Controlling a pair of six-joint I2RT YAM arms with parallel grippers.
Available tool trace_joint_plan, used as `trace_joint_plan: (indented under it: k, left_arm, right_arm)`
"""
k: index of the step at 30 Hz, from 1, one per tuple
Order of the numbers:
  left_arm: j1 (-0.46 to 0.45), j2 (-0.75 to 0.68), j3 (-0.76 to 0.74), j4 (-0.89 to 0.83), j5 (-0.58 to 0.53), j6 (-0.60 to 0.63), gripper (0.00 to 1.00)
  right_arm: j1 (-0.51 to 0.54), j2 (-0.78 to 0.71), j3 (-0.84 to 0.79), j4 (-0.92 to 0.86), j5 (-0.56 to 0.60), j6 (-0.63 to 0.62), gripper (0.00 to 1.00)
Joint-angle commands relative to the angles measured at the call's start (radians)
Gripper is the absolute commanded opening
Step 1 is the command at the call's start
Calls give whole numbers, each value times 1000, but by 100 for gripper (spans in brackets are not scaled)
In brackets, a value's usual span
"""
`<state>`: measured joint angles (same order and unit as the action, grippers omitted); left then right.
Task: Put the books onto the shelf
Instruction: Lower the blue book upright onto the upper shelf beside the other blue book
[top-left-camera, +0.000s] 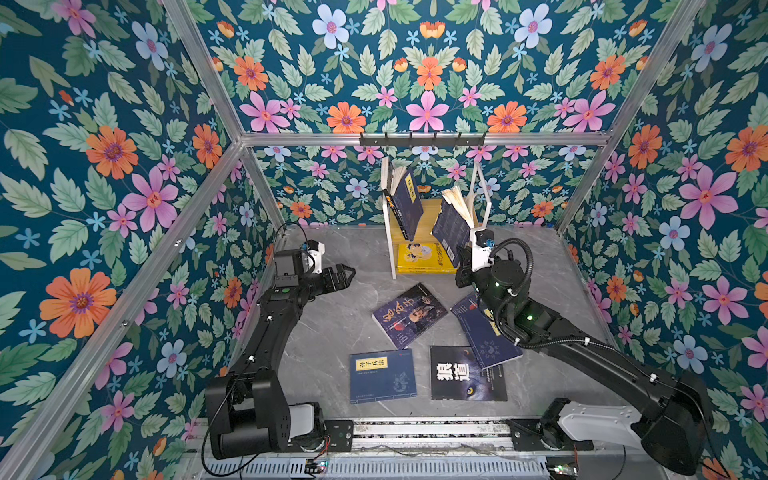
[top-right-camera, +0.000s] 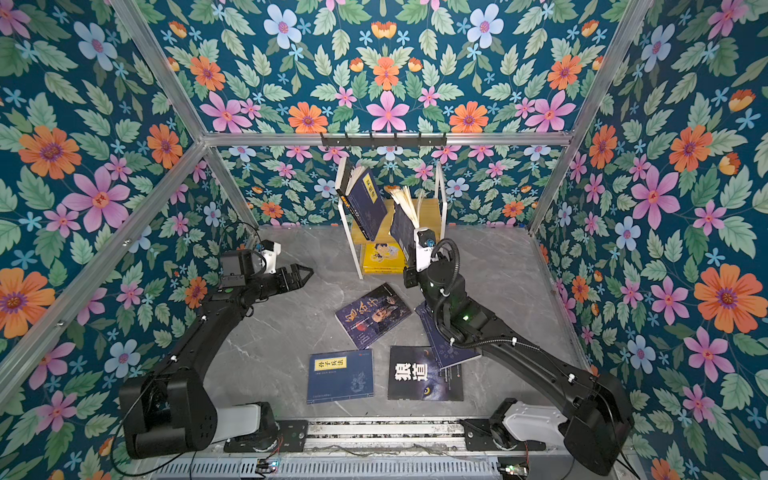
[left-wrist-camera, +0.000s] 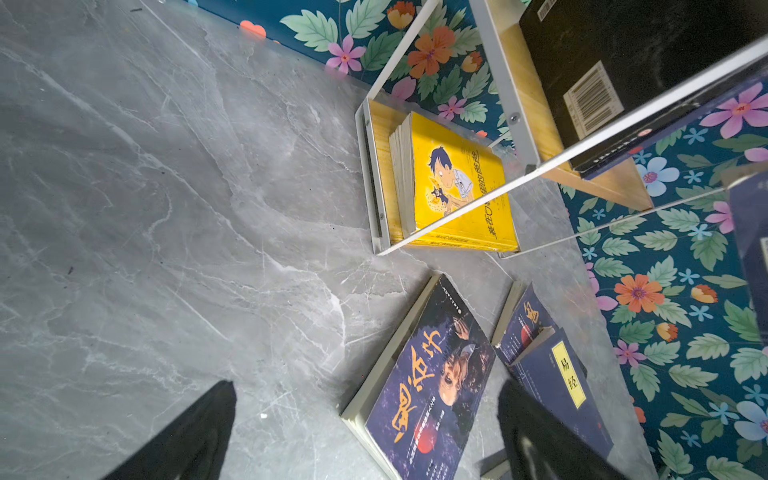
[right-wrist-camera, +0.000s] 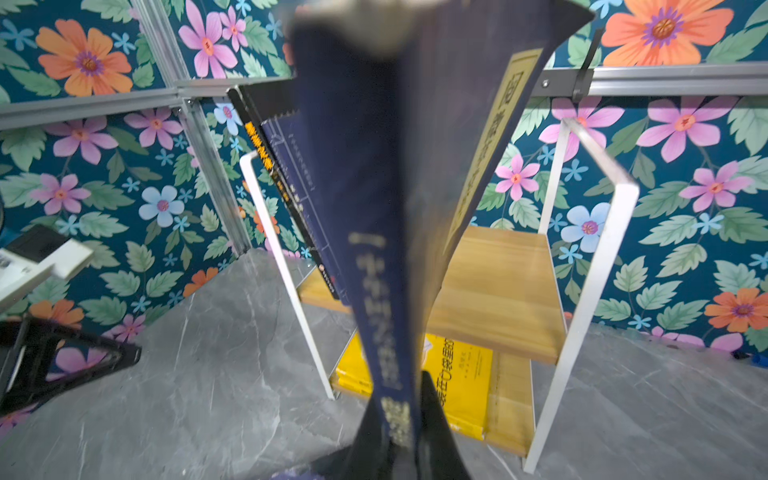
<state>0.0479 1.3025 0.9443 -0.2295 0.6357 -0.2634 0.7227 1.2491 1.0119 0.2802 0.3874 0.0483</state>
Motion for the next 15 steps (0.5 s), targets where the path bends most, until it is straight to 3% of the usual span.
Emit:
trace_joint_plan:
  k: [1,8,15]
  left_arm:
    - [1,-9,6,5,-13,17,100]
    - [1,-23,8,0,-21,20,100]
    - [-2,-31,9,-7,-27,32,100]
  right_arm:
    - [-30,60,77,19,-5,-5,0]
    - [-108,259,258,-13,-27,28,0]
    - [-120,444,391,-42,-100,31,0]
